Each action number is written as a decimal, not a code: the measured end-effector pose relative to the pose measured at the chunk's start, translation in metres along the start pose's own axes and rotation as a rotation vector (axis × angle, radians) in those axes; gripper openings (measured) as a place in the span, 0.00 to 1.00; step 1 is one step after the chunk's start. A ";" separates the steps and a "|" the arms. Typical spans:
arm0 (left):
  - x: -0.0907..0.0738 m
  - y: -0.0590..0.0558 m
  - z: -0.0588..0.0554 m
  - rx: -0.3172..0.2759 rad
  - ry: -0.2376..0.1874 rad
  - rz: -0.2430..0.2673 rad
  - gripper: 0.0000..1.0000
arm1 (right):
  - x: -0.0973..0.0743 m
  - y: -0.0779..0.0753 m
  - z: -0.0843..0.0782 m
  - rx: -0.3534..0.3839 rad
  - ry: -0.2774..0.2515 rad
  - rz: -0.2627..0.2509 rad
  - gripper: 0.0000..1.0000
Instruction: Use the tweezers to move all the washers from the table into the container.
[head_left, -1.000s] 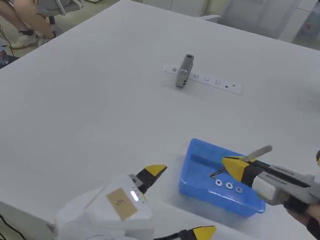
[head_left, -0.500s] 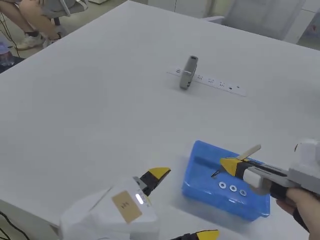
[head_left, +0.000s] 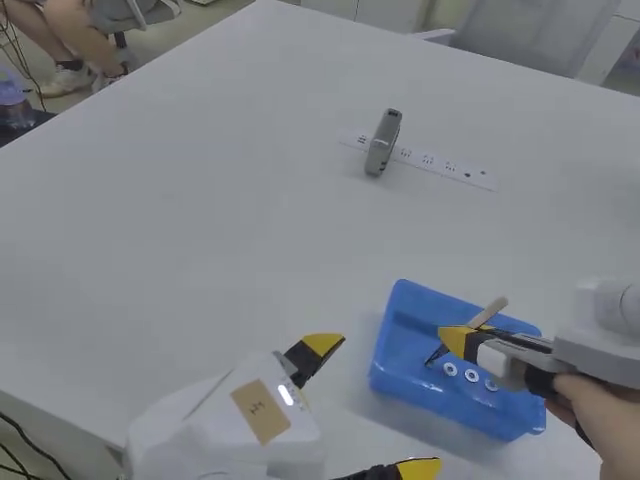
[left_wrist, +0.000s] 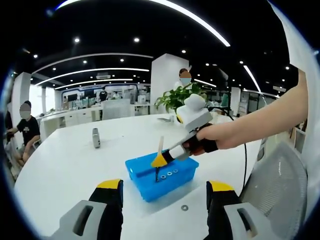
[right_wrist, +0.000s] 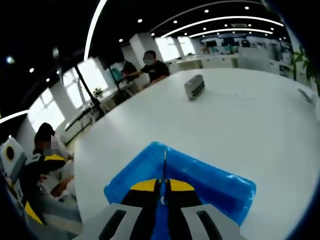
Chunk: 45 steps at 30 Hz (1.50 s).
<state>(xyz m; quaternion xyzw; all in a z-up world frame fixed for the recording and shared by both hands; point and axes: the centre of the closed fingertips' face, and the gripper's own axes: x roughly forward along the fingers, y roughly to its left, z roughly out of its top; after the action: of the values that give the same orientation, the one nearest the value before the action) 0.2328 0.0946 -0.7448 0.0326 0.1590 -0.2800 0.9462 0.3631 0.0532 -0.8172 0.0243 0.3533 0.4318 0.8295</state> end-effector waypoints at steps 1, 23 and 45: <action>0.000 0.000 0.000 0.001 0.001 0.000 0.68 | 0.000 0.001 0.000 -0.013 0.001 0.000 0.04; 0.000 0.000 0.000 0.009 0.005 -0.001 0.67 | -0.033 0.040 0.021 -0.155 -0.074 0.077 0.04; 0.001 -0.003 -0.002 0.019 0.011 -0.012 0.67 | -0.048 0.081 -0.039 -0.077 0.002 0.187 0.04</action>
<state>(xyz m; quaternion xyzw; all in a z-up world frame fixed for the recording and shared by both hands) 0.2317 0.0921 -0.7466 0.0424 0.1617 -0.2872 0.9432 0.2649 0.0579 -0.7913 0.0247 0.3335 0.5206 0.7856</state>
